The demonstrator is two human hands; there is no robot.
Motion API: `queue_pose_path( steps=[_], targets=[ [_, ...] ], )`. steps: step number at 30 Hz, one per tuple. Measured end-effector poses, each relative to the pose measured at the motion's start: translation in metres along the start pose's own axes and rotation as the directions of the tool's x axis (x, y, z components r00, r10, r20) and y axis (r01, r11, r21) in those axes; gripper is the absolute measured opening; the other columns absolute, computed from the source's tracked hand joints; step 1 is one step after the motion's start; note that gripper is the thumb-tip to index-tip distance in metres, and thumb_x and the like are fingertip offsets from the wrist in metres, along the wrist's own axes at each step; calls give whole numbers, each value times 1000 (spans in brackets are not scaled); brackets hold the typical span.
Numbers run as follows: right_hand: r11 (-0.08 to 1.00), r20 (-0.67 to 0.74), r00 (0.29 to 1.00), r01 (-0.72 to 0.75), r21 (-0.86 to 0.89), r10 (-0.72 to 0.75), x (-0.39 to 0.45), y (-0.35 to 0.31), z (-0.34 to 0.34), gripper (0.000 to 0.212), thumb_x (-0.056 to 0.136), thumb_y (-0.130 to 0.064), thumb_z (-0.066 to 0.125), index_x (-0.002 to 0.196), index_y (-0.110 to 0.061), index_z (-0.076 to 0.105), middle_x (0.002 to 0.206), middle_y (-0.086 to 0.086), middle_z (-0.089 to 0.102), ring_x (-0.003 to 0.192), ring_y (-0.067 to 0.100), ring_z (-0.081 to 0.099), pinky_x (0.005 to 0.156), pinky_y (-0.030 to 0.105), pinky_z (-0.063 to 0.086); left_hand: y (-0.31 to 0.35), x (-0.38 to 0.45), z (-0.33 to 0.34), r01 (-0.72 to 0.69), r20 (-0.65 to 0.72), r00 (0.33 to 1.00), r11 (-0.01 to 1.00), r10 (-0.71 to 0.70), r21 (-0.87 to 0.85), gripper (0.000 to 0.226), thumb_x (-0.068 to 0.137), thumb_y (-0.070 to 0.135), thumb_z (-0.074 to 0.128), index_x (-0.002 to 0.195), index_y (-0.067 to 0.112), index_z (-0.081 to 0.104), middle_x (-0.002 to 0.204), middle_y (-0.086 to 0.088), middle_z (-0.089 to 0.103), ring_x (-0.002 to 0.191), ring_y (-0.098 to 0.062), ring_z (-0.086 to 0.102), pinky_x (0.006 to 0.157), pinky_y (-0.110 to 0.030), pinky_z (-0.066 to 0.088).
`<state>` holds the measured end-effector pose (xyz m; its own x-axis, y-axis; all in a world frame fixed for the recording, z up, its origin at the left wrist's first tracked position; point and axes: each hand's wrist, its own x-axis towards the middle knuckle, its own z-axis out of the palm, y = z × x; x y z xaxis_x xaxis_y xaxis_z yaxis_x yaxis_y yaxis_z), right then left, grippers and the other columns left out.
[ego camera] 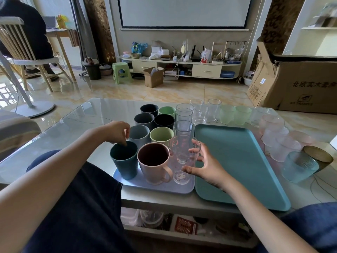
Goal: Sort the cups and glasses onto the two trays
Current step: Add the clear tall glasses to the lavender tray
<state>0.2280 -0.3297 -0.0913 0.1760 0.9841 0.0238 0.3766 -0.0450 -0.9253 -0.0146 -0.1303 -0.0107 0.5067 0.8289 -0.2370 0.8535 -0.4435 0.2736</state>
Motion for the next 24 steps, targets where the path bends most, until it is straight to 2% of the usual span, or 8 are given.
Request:
queue_pose_path(
  steps=[4,9,12,14,15,17,20,24],
  targets=[
    [1000,94,995,-30,3,29,2,1,-11,97,71,-19,79,143,-33,15,135,-2,41,124,13,47,88,15,40,-1,0,-3,32,66,997,996,-27,-83,23,78,2,64,77,20,52,88,-7,60,71,-18,55,60,-28,53],
    [992,168,980,-94,-82,106,4,1,-31,92,77,5,69,143,-31,15,132,3,41,114,19,52,85,21,47,-8,0,-8,146,45,989,938,-139,-315,6,91,13,46,93,15,51,89,-6,66,82,-23,61,63,-29,51],
    [903,43,974,-190,-386,224,5,14,-39,62,77,-5,70,126,-29,38,106,4,52,87,19,57,72,27,47,-23,2,-8,197,1,976,887,-217,-418,8,94,8,40,97,10,48,89,-9,64,81,-28,62,60,-29,49],
    [854,-45,956,-279,-439,290,7,25,-36,20,81,-15,68,92,-21,52,79,2,56,64,18,54,64,32,48,-34,1,-4,248,44,967,884,-251,-396,8,91,4,47,97,9,49,88,-10,64,74,-25,64,57,-29,49],
    [844,-47,948,-301,-444,314,8,29,-31,15,84,-18,66,77,-19,52,69,1,56,56,16,53,58,31,47,-39,1,1,275,81,961,885,-264,-376,11,88,2,52,97,8,50,87,-10,65,71,-22,64,55,-29,50],
    [826,-6,944,-292,-483,330,9,34,-19,27,89,-26,61,64,-20,51,60,0,56,51,13,52,52,25,42,-45,-1,11,319,168,946,887,-278,-334,9,86,2,56,94,5,55,78,-8,66,68,-19,64,55,-28,53],
    [773,-21,941,-289,-565,336,11,35,-3,33,89,-37,57,72,-9,60,70,11,65,65,24,60,60,30,43,-44,-3,27,375,295,909,885,-293,-278,15,89,2,49,81,4,61,61,-2,68,64,-18,65,54,-26,54],
    [696,-14,931,-282,-660,364,16,39,4,43,92,-38,50,59,-11,48,62,10,53,67,27,52,57,32,33,-43,-4,48,446,427,862,809,-273,-383,30,95,9,35,74,6,56,71,-6,63,64,-19,58,54,-24,50]
  ],
)
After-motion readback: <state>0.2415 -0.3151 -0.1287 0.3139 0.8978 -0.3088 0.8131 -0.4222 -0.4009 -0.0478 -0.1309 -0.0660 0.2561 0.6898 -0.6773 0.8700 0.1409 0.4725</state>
